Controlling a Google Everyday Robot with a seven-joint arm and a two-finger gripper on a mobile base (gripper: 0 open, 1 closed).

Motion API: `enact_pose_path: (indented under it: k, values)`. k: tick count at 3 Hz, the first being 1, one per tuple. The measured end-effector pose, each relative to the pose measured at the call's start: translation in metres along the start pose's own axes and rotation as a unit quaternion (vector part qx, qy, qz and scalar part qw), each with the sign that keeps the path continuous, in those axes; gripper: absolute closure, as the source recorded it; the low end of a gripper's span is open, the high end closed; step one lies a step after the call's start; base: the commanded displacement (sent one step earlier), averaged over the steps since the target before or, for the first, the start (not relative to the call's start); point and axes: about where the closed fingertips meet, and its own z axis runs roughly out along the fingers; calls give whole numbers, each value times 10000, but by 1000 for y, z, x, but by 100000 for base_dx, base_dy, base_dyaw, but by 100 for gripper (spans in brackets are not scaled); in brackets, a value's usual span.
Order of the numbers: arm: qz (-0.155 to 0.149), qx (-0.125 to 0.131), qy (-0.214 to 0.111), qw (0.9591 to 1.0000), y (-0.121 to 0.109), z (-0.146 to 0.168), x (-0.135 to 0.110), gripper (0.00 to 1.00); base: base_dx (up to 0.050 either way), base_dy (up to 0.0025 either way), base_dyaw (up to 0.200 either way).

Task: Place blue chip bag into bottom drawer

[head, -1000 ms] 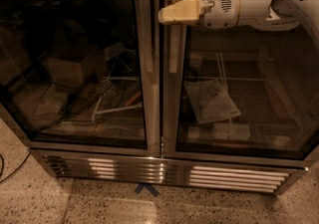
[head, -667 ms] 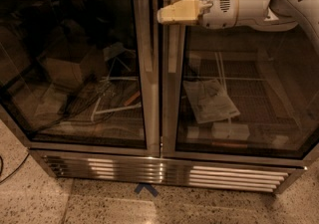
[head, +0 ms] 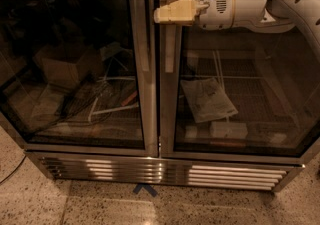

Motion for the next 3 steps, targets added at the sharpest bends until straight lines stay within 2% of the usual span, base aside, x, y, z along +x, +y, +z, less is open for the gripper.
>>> enact_pose_path:
  k: [1, 3]
  values:
    - [0, 0, 0, 10000, 0, 0, 0, 100, 0, 0, 0]
    - [-9, 156, -5, 9999, 3, 5, -2, 100, 0, 0, 0]
